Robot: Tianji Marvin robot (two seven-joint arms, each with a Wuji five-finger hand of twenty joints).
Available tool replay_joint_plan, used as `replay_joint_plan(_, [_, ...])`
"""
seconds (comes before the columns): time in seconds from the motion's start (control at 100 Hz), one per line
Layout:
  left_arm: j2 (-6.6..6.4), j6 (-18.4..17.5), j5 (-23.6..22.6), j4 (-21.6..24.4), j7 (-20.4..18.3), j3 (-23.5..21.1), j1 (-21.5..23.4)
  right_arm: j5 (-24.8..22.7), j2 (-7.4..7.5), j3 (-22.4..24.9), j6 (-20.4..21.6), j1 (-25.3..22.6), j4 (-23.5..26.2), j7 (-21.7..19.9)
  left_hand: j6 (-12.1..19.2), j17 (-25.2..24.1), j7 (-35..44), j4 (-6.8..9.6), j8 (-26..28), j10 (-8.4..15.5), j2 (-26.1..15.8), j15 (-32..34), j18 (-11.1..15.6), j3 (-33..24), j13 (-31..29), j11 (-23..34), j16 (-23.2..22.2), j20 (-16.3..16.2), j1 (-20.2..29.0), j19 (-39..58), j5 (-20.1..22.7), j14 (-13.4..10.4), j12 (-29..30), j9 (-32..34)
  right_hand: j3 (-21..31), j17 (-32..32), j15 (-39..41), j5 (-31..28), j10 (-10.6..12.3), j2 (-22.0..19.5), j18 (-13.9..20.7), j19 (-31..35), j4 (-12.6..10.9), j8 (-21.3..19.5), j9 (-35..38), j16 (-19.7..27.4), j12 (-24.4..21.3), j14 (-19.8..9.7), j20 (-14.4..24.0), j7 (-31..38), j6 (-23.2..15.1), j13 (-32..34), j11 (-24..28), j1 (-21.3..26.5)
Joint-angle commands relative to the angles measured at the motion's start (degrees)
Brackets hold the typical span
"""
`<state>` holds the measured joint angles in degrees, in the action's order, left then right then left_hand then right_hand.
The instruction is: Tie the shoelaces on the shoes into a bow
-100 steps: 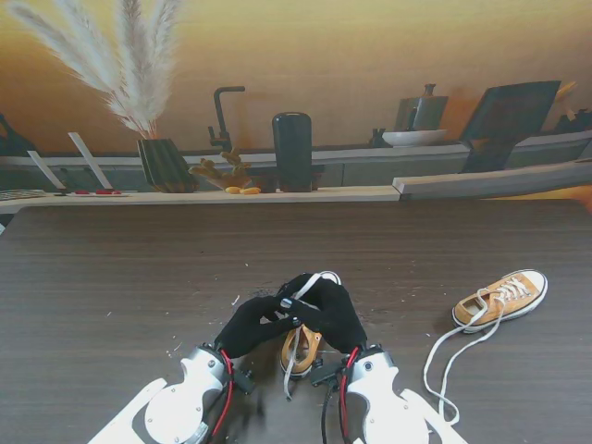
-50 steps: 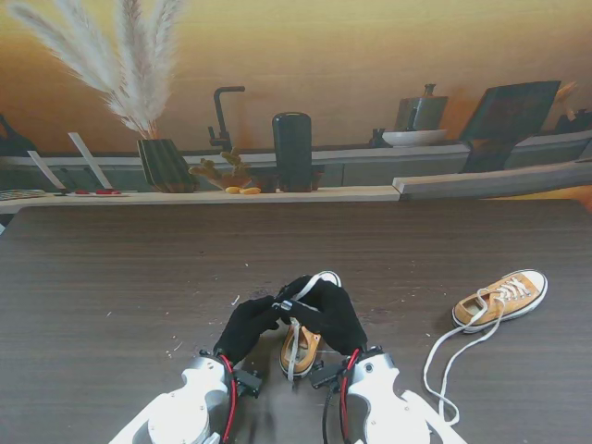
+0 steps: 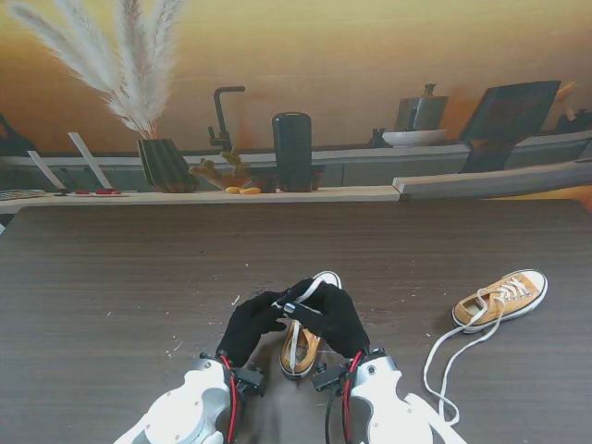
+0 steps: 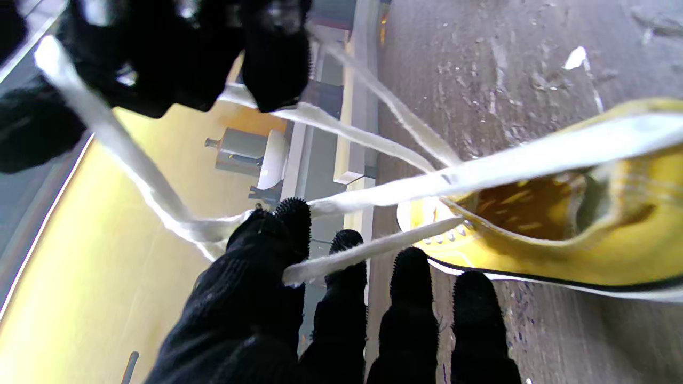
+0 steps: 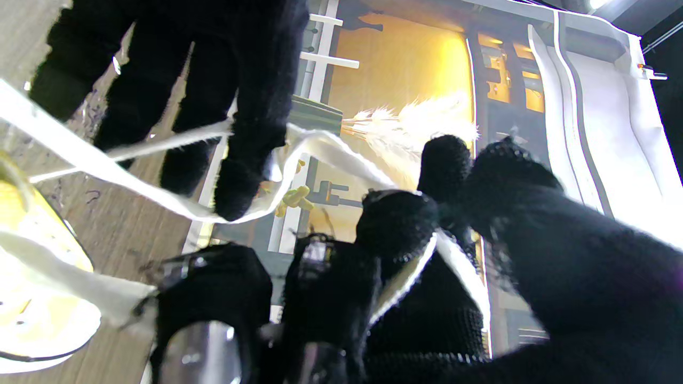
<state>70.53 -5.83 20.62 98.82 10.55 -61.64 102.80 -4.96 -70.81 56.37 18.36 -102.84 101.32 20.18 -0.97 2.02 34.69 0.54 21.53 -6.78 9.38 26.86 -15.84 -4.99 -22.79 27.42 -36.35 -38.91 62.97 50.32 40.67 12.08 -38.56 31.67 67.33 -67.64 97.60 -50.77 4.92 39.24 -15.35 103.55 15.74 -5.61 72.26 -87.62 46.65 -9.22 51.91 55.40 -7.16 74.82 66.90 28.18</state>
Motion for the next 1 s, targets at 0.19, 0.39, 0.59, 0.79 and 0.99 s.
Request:
replay_joint_plan(0.19, [-0.01, -6.9, 10.4, 0.7, -5.1, -0.4, 1.3, 0.3, 0.38, 0.5, 0.1, -1.0, 0.0, -0.9, 9.2, -2.1, -9.1, 1.15, -2.3, 2.4, -1.7, -2.1, 3.6, 0.7, 3.8, -3.6, 1.3, -0.3, 6.1, -4.8, -10.4, -3.0, -5.7, -3.8, -0.8, -1.2, 1.9, 0.0, -6.0, -0.3, 1.0, 16.4, 1.7, 1.4, 4.9, -2.3, 0.9, -9.5, 0.1, 0.4, -2.1, 0.3, 1.6, 1.5])
replay_joint_plan(0.39, [-0.46, -8.8, 15.9, 0.7, -9.6, -1.0, 1.8, 0.1, 0.54, 0.8, -0.1, -1.2, 0.0, -1.4, 9.8, -3.2, -9.6, 3.18, -3.0, 4.3, 1.7, -4.4, 4.9, -6.0, 6.2, -4.1, 1.9, -1.3, 4.3, -9.8, -13.1, -4.2, 2.2, -7.5, -0.8, -1.2, 1.9, 0.0, -6.0, -0.3, 0.9, 16.4, 1.7, 1.4, 4.9, -2.3, 0.9, -9.5, 0.2, 0.4, -2.3, 0.3, 1.6, 1.5])
replay_joint_plan(0.59, [-0.53, -9.7, 24.4, 1.0, -14.9, -1.7, 2.6, -0.1, 0.70, 0.9, -0.2, -1.4, 0.0, -1.8, 7.7, -4.3, -11.6, 2.68, -3.6, 4.3, 7.6, -7.7, 6.0, -15.4, 9.8, -6.1, 2.6, -3.4, -2.5, -18.3, -16.0, -5.4, 4.3, -12.6, -0.8, -1.2, 1.9, 0.0, -5.9, -0.2, 0.9, 16.4, 1.6, 1.4, 4.9, -2.3, 0.9, -9.5, 0.2, 0.4, -2.3, 0.3, 1.5, 1.6])
replay_joint_plan(0.79, [-0.50, -9.7, 29.0, 2.0, -17.5, -2.4, 3.7, -0.2, 0.73, 1.1, -0.5, -1.4, -0.1, -1.9, 6.0, -4.4, -12.5, 2.24, -3.1, 4.4, 11.8, -11.5, 6.3, -21.3, 12.1, -9.8, 4.1, -3.0, -9.6, -26.2, -16.6, -5.9, 7.2, -15.6, -0.8, -1.2, 1.9, 0.0, -5.9, -0.2, 0.9, 16.4, 1.6, 1.4, 4.9, -2.3, 1.0, -9.5, 0.2, 0.4, -2.3, 0.3, 1.6, 1.7])
replay_joint_plan(0.99, [-0.02, -9.4, 31.4, 3.8, -15.6, -2.1, 4.4, -0.3, 0.76, 1.0, -0.4, -1.4, -0.3, -1.9, 8.3, -3.8, -3.1, -2.19, 4.3, 3.9, 12.5, -13.4, 6.9, -17.9, 13.8, -9.5, 4.1, -5.4, -11.4, -33.8, -10.6, -6.4, 7.0, -15.7, -0.8, -1.2, 1.9, -0.2, -5.9, -0.1, 0.9, 16.4, 1.6, 1.4, 4.9, -2.3, 1.0, -9.5, 0.2, 0.5, -2.8, 0.3, 1.6, 1.7])
